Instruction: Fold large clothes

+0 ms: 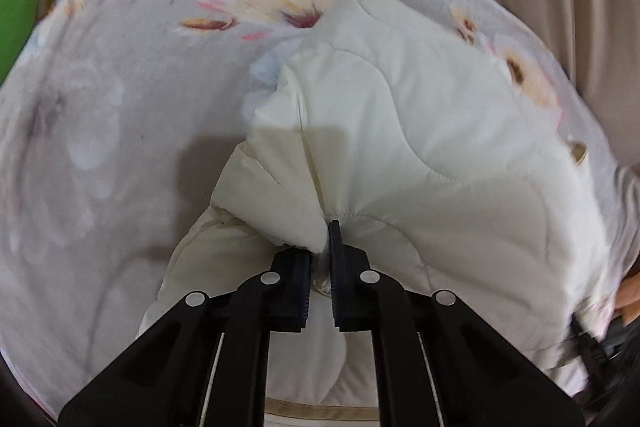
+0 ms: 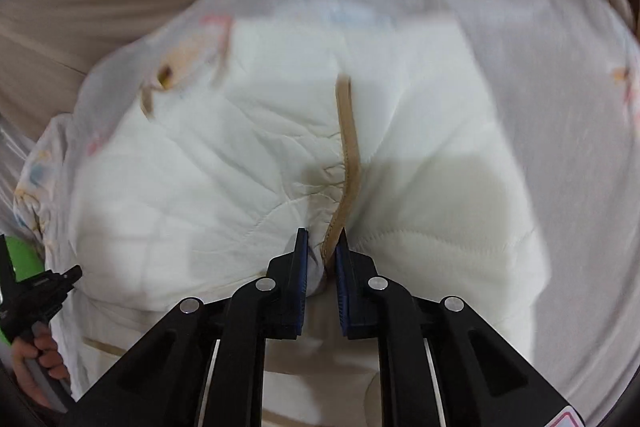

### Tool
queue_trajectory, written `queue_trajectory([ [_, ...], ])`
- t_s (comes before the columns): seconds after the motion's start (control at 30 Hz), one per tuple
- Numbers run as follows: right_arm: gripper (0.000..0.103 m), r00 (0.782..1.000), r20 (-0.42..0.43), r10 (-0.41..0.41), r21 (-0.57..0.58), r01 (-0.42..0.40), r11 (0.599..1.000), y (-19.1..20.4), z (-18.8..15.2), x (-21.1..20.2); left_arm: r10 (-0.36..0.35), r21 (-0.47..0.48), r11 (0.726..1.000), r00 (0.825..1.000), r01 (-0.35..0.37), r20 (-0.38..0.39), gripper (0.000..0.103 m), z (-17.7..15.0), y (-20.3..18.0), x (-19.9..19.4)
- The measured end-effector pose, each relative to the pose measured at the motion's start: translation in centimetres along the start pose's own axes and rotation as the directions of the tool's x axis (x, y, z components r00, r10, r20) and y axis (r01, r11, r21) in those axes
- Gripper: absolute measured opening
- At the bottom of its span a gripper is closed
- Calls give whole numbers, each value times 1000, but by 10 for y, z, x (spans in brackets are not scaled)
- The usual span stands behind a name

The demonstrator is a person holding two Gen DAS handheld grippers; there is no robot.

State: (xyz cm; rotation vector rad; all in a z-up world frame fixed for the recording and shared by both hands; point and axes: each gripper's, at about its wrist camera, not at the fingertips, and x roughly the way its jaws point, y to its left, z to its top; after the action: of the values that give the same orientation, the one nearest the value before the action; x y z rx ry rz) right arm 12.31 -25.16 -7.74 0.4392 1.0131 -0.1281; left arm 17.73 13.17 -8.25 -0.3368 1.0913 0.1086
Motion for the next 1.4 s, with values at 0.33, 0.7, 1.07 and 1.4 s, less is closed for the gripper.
queue_trajectory([
  [0.33, 22, 978, 205, -47, -120, 72, 990, 45, 13, -78, 12, 110, 994, 990, -28, 141, 15, 14, -18, -87],
  [0.7, 13, 999, 2, -38, -316, 37, 948, 96, -6, 14, 127, 162, 978, 991, -133, 47, 23, -9, -10, -62],
  [1.07, 21, 998, 64, 15, -286, 4, 958, 102, -6, -22, 12, 204, 979, 995, -33, 101, 24, 22, -45, -55],
  [1.4, 2, 980, 76, -185, -132, 193, 972, 2, 10, -31, 197, 278, 935, 974, -221, 111, 25, 19, -25, 0],
])
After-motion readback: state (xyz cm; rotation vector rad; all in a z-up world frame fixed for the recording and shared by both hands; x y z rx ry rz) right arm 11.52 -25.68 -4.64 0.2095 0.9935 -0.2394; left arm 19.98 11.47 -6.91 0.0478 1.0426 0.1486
